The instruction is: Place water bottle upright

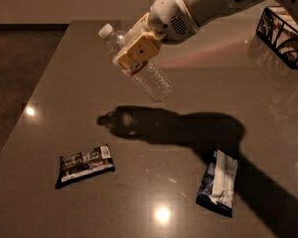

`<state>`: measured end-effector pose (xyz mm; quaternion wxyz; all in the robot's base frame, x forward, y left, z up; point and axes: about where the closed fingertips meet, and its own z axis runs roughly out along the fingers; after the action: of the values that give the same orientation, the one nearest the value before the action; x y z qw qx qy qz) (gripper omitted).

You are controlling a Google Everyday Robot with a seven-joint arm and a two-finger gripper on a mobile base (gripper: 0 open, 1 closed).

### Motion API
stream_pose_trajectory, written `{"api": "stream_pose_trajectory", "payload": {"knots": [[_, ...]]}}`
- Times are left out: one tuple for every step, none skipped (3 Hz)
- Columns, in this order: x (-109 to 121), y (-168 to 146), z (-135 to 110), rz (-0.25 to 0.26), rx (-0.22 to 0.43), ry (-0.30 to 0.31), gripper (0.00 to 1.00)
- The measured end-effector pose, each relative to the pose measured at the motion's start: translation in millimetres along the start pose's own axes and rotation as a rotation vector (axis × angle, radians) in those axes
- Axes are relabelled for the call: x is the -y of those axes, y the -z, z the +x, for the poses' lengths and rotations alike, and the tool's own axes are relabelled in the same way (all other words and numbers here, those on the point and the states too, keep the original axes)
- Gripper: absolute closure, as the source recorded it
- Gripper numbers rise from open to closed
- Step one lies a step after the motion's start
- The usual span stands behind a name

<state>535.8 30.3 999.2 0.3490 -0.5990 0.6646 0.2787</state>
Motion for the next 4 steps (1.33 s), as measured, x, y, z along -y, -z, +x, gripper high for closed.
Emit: {"api": "stream_pose_trajectory", "payload": {"knots": [[-1,-2,0,-0.003,0.022,-0.005,1.0],[-1,7,4,-0.007,0.132,-0.033,1.0],[1,22,5,-0.001,0.279,-0.045,1.0],[4,37,8,0.02,0.402,-0.037,1.0]]}}
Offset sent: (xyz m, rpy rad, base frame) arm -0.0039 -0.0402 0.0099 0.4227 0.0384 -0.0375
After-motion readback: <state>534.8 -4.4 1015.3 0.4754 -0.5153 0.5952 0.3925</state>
